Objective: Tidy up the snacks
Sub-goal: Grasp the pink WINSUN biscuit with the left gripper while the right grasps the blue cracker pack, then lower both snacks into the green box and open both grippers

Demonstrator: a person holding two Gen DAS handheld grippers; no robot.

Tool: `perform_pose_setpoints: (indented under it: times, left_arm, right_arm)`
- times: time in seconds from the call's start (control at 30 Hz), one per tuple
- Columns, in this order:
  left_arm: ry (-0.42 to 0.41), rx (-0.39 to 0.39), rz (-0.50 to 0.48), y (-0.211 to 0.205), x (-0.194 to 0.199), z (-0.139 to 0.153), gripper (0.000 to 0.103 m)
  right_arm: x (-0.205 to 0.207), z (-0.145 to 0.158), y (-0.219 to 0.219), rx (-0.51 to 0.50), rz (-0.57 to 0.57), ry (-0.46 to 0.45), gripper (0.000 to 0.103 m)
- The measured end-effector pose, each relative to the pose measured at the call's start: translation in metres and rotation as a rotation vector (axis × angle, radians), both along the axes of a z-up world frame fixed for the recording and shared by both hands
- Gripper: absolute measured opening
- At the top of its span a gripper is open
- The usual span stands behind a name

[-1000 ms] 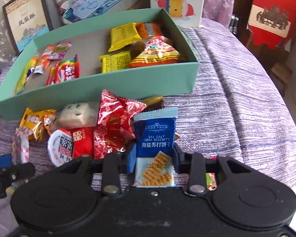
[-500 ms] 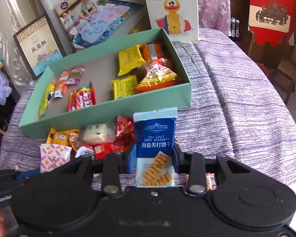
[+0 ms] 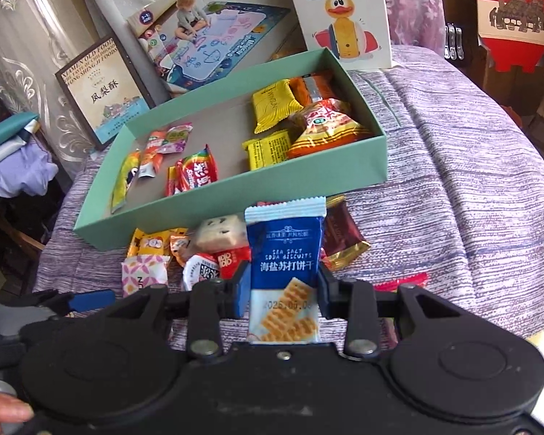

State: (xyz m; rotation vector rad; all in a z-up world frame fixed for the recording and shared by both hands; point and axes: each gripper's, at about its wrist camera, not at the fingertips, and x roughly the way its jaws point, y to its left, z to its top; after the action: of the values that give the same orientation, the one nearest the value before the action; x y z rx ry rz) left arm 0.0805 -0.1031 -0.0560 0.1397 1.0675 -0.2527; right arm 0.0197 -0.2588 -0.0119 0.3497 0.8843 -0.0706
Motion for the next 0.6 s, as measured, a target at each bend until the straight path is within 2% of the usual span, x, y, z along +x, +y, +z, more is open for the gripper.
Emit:
perform_pose_setpoints:
  times: [0.03, 0.07, 0.1, 0.27, 0.4, 0.5, 0.6]
  left_arm:
    - [-0.005, 0.005, 0.002, -0.002, 0.000, -0.001, 0.080]
    - [-0.002, 0.002, 0.000, -0.003, 0.001, -0.003, 0.062]
    - [0.014, -0.005, -0.001, -0.003, 0.002, -0.004, 0.050]
    - [0.020, -0.036, 0.010, 0.010, -0.001, -0.001, 0.049]
    - [0.018, -0.083, 0.006, 0.027, -0.009, 0.017, 0.049]
    - [-0.021, -0.119, 0.017, 0.040, -0.007, 0.038, 0.050]
    - [-0.084, -0.131, 0.015, 0.040, 0.014, 0.059, 0.050]
  right_arm:
    - [-0.001, 0.000, -0.001, 0.005, -0.002, -0.003, 0.035]
    - [0.000, 0.000, -0.002, 0.009, -0.004, -0.006, 0.035]
    - [-0.001, 0.000, -0.003, 0.012, -0.006, -0.011, 0.035]
    - [0.001, 0.002, -0.004, 0.037, -0.009, -0.032, 0.035]
    - [0.006, 0.008, -0.003, 0.055, 0.000, -0.051, 0.035]
    - [0.018, 0.015, -0.003, 0.057, 0.019, -0.063, 0.035]
    - [0.042, 0.023, -0.004, 0.067, 0.033, -0.076, 0.035]
